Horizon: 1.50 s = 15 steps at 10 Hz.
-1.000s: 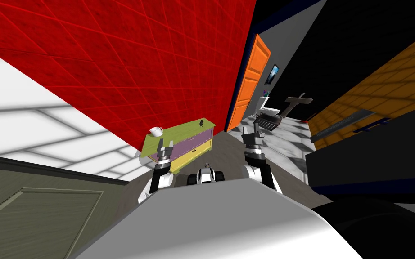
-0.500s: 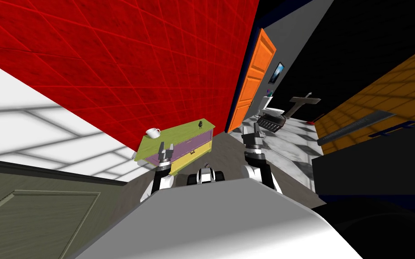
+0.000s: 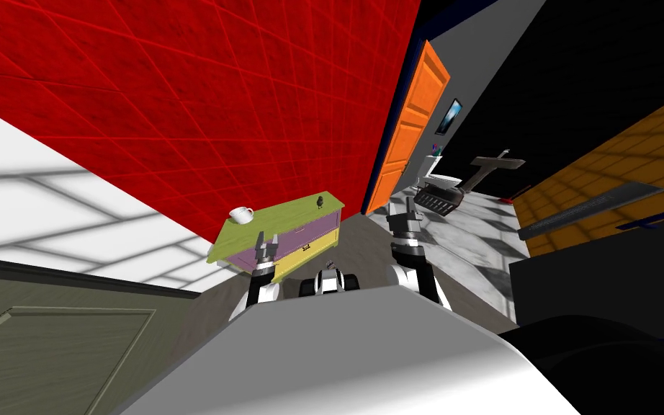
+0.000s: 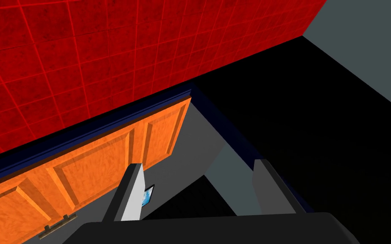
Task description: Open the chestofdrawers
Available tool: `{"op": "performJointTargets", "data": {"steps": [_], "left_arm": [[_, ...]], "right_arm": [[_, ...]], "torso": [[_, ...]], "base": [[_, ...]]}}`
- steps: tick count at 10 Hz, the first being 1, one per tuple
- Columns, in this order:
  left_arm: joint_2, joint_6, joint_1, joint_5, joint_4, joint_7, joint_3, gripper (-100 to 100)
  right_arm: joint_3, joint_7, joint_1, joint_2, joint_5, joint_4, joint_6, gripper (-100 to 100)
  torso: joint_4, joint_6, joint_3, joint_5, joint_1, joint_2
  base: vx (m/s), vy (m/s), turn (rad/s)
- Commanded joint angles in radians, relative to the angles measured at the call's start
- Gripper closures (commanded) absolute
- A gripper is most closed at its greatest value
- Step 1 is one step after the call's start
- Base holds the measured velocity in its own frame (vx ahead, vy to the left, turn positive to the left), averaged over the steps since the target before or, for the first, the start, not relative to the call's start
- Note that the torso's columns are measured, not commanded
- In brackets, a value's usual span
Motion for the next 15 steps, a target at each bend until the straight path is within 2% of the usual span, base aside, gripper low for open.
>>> {"op": "performJointTargets", "data": {"steps": [1,5,6,8,9,11,12,15], "left_arm": [[-0.005,-0.029,-0.015,0.013,0.071,0.008,0.004,-100],[-0.028,-0.086,-0.047,0.037,0.221,0.021,0.011,-100],[-0.028,-0.086,-0.047,0.037,0.231,0.021,0.011,-100],[-0.049,-0.121,-0.066,0.051,0.303,0.028,0.015,-100],[-0.049,-0.121,-0.066,0.051,0.322,0.028,0.015,-100],[-0.074,-0.153,-0.083,0.065,0.395,0.036,0.019,-100],[-0.074,-0.153,-0.083,0.065,0.404,0.036,0.019,-100],[-0.122,-0.194,-0.105,0.081,0.507,0.045,0.024,-100]], "right_arm": [[0.0,0.0,0.0,0.0,0.0,0.0,0.0,0],[0.0,0.0,0.0,0.0,0.0,0.0,0.0,0],[0.0,0.0,0.0,0.0,0.0,0.0,0.0,0],[0.0,0.0,0.0,0.0,0.0,0.0,0.0,0],[0.0,0.0,0.0,0.0,0.0,0.0,0.0,0],[0.0,0.0,0.0,0.0,0.0,0.0,0.0,0],[0.0,0.0,0.0,0.0,0.0,0.0,0.0,0],[0.0,0.0,0.0,0.0,0.0,0.0,0.0,0]], "torso": [[0.0,0.0,0.0,0.0,0.001,0.001],[0.0,0.0,0.0,0.0,0.001,-0.001],[0.0,0.0,0.0,0.0,0.0,-0.001],[0.0,0.0,0.001,0.0,0.002,0.002],[0.0,0.0,0.0,0.0,0.0,0.0],[0.0,0.0,0.001,0.001,0.003,0.001],[0.0,0.0,-0.001,0.0,0.001,-0.001],[0.0,0.0,0.0,0.0,0.0,0.001]], "base": [[0.071,-0.07,0.061],[0.112,-0.078,0.074],[0.088,-0.083,0.034],[0.086,-0.087,0.07],[0.068,-0.071,0.032],[0.08,-0.058,0.061],[0.07,-0.055,0.03],[0.071,-0.082,0.058]]}}
